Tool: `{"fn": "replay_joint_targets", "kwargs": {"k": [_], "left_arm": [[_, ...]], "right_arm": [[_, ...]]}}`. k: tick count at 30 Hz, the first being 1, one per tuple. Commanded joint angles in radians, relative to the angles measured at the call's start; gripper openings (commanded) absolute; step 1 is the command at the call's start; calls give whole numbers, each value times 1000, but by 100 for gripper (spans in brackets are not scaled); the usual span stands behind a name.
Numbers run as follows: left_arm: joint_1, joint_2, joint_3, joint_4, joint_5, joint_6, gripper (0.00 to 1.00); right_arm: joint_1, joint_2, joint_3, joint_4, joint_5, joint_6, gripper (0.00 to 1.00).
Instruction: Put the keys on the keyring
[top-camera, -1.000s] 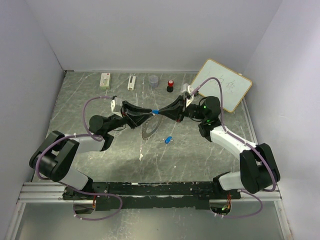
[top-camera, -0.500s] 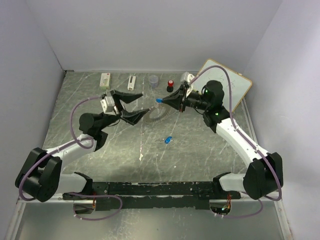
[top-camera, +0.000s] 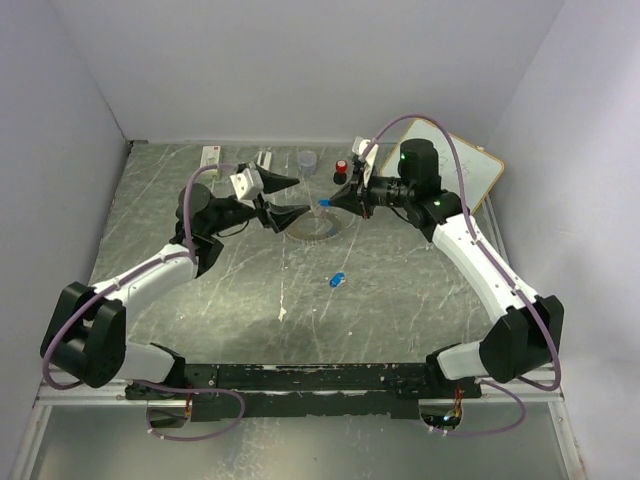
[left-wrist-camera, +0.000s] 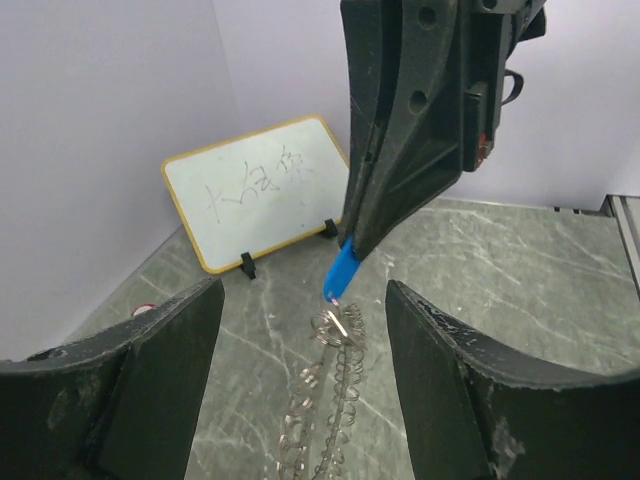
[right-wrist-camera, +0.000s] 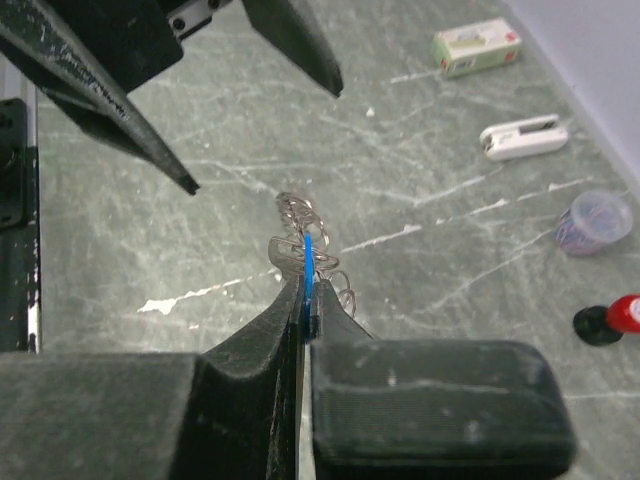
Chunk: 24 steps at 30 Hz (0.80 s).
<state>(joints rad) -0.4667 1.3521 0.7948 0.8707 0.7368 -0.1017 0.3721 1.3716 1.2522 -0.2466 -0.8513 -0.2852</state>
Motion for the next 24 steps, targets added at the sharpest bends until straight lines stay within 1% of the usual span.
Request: {"fn": "replay_joint_targets", "kwargs": {"k": [1, 4, 6, 8, 10, 12, 16, 19, 24], "left_arm": [[-14, 39, 89, -147, 41, 102, 75], [-38, 74, 151, -267, 46, 173, 69], [-52, 95, 180, -317, 53, 204, 66], [-65, 113, 205, -351, 66, 226, 55], [-76, 131, 233, -398, 82, 256, 47], [-88, 148, 261, -456, 91, 287, 41], [-110, 165, 308, -548, 111, 344, 34], [-121, 179, 332, -614, 126, 380, 33], [-135, 193, 355, -676, 143, 415, 33]], "right_arm": [[-4, 15, 56, -137, -13, -83, 0], [-4, 28, 74, -171, -11, -101, 0], [-4, 38, 87, -190, -13, -109, 0], [-4, 47, 98, -207, -16, -117, 0], [-3, 52, 108, -219, -18, -123, 0], [-2, 55, 117, -233, -18, -131, 0], [-2, 60, 134, -249, -21, -139, 0], [-2, 67, 153, -269, -24, -150, 0], [-2, 73, 167, -284, -29, -160, 0]]}}
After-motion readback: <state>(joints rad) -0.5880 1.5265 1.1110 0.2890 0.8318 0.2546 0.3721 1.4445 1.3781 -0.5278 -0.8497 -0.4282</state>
